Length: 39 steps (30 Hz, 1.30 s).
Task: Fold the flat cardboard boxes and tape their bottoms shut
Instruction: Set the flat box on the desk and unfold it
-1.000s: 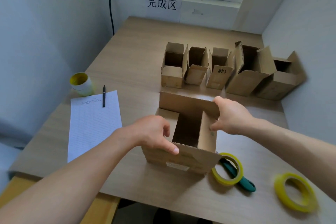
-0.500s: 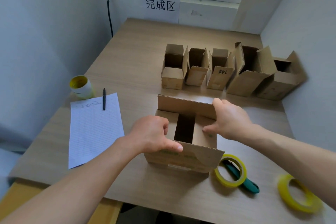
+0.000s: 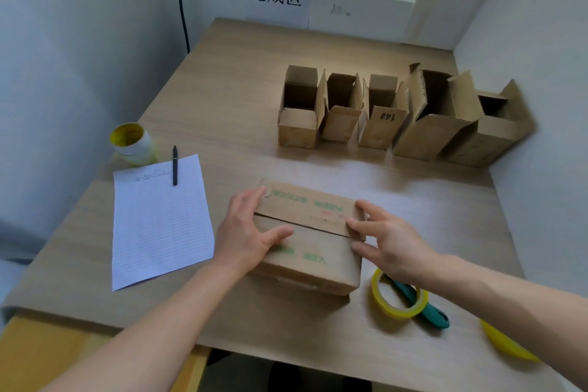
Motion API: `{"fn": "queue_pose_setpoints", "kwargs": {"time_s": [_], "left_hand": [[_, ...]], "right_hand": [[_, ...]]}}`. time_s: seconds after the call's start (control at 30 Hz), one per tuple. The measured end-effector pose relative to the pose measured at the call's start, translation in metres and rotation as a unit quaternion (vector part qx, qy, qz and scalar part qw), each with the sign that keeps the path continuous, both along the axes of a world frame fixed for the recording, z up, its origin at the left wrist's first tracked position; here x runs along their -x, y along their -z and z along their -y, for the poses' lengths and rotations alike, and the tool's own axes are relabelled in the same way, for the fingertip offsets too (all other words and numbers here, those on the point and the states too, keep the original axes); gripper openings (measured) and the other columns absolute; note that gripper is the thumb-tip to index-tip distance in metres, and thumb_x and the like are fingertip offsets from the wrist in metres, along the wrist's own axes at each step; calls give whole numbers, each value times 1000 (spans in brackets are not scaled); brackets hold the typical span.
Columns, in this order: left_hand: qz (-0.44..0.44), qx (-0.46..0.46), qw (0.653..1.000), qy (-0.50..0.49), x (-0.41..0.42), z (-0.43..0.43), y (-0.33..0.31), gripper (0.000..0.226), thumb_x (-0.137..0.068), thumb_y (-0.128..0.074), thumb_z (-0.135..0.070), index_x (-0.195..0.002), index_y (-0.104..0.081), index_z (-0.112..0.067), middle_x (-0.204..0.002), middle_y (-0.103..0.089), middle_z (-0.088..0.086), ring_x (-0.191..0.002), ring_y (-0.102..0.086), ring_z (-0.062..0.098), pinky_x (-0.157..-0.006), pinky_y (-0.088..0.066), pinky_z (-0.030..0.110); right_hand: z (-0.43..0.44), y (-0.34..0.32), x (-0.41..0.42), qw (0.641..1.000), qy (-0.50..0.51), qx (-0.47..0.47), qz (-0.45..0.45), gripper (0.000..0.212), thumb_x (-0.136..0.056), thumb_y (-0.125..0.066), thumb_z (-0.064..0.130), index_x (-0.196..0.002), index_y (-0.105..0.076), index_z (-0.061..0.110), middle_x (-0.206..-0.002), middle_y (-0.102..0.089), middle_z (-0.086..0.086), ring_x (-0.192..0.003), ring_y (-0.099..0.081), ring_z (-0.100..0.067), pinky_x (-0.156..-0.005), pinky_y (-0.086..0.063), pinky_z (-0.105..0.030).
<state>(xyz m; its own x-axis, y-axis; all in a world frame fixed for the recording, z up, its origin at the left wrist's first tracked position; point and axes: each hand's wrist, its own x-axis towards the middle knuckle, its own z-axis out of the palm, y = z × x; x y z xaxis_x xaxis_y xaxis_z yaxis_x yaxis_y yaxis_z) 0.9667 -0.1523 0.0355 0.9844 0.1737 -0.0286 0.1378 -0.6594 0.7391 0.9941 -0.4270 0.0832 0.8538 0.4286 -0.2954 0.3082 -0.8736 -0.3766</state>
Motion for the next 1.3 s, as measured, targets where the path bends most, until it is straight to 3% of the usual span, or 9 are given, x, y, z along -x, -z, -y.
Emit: {"fn": "queue_pose_setpoints", "kwargs": {"time_s": [0.13,0.27,0.33,0.4,0.5,0.73,0.97,1.2,1.3], "left_hand": [[18,-25,999,-11,-4,1,3,32,-96,-58,-41,-123,-65,-25,-134,-52,-3,-117,-55,15,-90,-44,27],[-25,-130,991,-14,-11,13,-2,23,-98,-50,-34,-117,-59,-25,-130,-52,-3,-107,-57,24,-78,-49,36],[-38,-241,970,-8,-11,26,-6,23,-98,-44,-35,-115,-55,-24,-145,-40,3,-126,-44,30,-90,-46,43],[-44,-306,950,47,-6,48,-13,32,-98,-39,-45,-125,-50,-31,-162,-11,6,-147,-12,35,-111,-28,52],[-96,-331,924,163,9,78,-7,61,-96,-24,-64,-152,-15,-41,-165,13,-1,-150,14,33,-116,-2,63],[-124,-340,919,154,19,88,-4,64,-96,-18,-67,-153,1,-45,-164,20,-3,-149,21,30,-117,2,64],[-136,-321,930,118,41,97,2,65,-95,-17,-68,-152,6,-47,-162,26,-6,-148,25,27,-116,3,65],[-187,-313,918,157,12,90,-8,61,-96,-24,-68,-152,-16,-45,-165,10,-7,-151,12,29,-113,-3,71],[-245,-320,896,189,41,87,22,63,-95,-22,-69,-152,-6,-47,-164,18,-4,-150,17,33,-111,-5,75]], "right_hand": [[1,9,3,999,20,-28,20,41,-92,-67,32,-133,-62,29,-156,-33,4,-130,-48,-16,-106,-38,-25],[8,8,4,999,15,-22,27,41,-92,-67,35,-132,-64,28,-154,-34,4,-122,-51,-17,-101,-41,-24],[11,10,4,999,17,-22,25,43,-92,-67,36,-134,-61,29,-155,-32,5,-123,-51,-16,-100,-39,-24],[10,10,4,999,15,-20,20,45,-93,-65,37,-137,-58,30,-156,-28,7,-129,-47,-17,-104,-39,-27],[6,6,1,1000,-7,-5,12,52,-94,-62,40,-144,-49,33,-159,-20,10,-133,-44,-18,-107,-39,-32],[52,7,10,999,-21,-2,-39,69,-88,-65,34,-148,-32,43,-164,-17,10,-145,-30,-14,-113,-31,-28],[38,11,14,991,-57,0,-119,91,-88,-68,44,-153,-4,45,-147,-48,-2,-117,-58,-18,-102,-48,-36],[23,14,8,981,-95,13,-166,92,-83,-74,38,-156,-19,28,-149,-46,-3,-127,-52,-20,-107,-44,-33],[21,31,28,965,-168,76,-189,86,-83,-74,38,-154,-28,25,-148,-48,-4,-131,-49,-22,-104,-38,-27]]}}
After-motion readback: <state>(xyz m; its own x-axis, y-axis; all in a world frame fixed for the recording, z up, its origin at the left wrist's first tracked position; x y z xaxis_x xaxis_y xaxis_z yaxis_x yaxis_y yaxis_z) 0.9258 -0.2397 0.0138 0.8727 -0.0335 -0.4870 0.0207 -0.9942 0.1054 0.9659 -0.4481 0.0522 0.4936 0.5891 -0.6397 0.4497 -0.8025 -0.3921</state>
